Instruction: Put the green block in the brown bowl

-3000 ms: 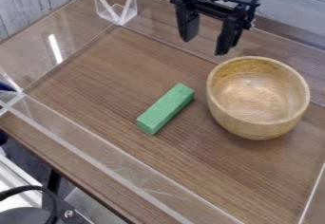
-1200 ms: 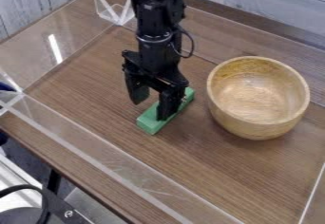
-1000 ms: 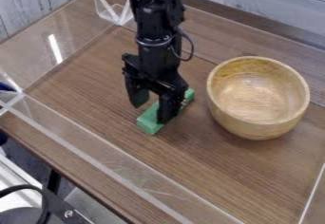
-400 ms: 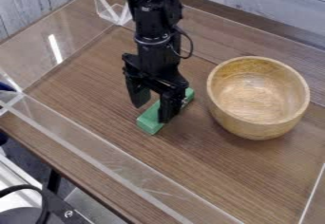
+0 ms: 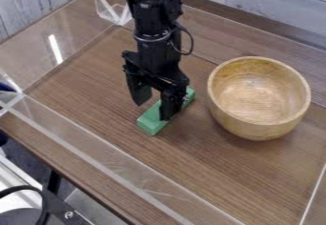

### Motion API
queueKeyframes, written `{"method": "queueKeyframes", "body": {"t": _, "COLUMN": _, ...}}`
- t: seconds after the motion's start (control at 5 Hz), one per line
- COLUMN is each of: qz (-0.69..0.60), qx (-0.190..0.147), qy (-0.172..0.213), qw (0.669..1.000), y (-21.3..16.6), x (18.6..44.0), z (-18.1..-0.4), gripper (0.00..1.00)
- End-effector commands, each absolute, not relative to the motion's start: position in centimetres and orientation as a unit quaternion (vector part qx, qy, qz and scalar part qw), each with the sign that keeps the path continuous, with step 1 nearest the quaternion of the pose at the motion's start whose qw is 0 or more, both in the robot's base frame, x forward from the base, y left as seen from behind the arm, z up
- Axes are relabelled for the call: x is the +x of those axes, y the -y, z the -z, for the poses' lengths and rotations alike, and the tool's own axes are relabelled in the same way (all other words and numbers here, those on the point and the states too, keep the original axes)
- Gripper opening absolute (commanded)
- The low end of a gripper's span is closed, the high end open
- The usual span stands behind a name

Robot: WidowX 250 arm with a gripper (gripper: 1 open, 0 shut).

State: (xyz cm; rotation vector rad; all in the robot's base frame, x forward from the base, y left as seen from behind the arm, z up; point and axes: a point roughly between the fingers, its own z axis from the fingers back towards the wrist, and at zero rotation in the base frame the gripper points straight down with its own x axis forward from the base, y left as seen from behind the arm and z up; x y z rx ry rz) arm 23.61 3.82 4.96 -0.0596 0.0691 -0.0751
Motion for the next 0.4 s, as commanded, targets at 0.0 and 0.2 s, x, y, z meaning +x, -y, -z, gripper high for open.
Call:
{"method": "queueKeyframes", "body": {"t": 0.0, "qz": 0.036, "qx": -0.025, "qy": -0.001, "qw": 0.999, "y": -4.12, "x": 24.46, "z": -6.48, "gripper": 1.00}}
{"method": "queueKeyframes", "body": {"t": 0.2, "qz": 0.037, "qx": -0.026, "qy": 0.001, "qw": 0.999, "y": -4.07, "x": 24.41, "z": -6.44, "gripper": 1.00}}
